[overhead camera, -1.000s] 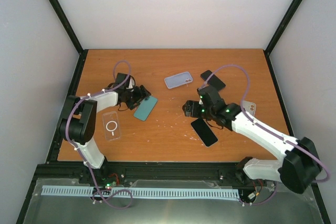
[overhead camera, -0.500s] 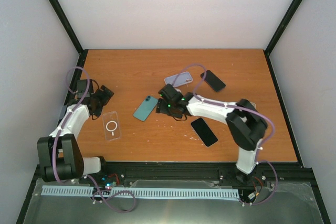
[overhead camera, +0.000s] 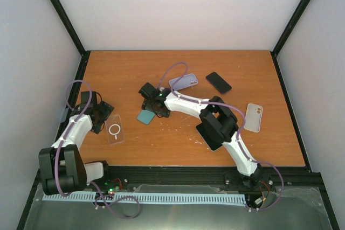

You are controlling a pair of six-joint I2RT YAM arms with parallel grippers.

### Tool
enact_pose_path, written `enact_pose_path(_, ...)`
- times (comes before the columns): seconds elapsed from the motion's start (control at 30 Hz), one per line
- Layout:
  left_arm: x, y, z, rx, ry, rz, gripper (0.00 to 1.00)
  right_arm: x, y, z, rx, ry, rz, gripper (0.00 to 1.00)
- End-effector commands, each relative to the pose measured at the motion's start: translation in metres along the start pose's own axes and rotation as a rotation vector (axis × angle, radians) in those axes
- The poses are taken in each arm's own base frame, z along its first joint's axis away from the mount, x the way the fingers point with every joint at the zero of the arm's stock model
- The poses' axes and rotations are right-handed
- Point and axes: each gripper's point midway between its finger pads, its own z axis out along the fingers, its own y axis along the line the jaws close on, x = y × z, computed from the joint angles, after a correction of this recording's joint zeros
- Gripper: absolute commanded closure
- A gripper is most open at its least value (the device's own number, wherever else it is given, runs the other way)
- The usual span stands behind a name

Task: Put the phone into the phone case

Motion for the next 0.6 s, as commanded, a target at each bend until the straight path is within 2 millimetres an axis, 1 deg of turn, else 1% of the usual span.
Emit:
enact_pose_path(0.0,0.004,0.006,-0.003,0.013,0.0,-0.021,0.0,-0.003,-0.009,0.005,0.107,-0.038,0.027,0.04)
enact_pose_path(0.17,0.016,0.012,0.004,0.02,0.035,-0.016,0.01,-0.004,-0.006,0.022,0.156,-0.045,-0.023,0.06)
enact_pose_path(0.27,0.024,0.013,0.008,0.029,0.072,-0.008,0.01,-0.004,0.002,0.033,0.136,-0.042,-0.064,0.1)
enact_pose_path(0.4,0.034,0.006,0.007,0.083,0.124,0.01,0.01,-0.007,0.021,0.042,0.064,-0.048,-0.172,0.16)
enact_pose_path(0.43,0.037,0.003,0.006,0.1,0.139,0.014,0.01,-0.008,0.024,0.043,0.058,-0.052,-0.194,0.17)
enact_pose_path(0.47,0.04,0.001,0.005,0.119,0.153,0.015,0.02,-0.007,0.022,0.046,0.072,-0.049,-0.216,0.19)
enact_pose_path(0.5,0.043,-0.002,0.003,0.142,0.166,0.014,0.03,-0.012,0.03,0.042,0.057,-0.061,-0.231,0.19)
enact_pose_path(0.57,0.049,-0.007,0.0,0.191,0.188,0.012,0.04,-0.011,0.031,0.044,0.061,-0.055,-0.273,0.21)
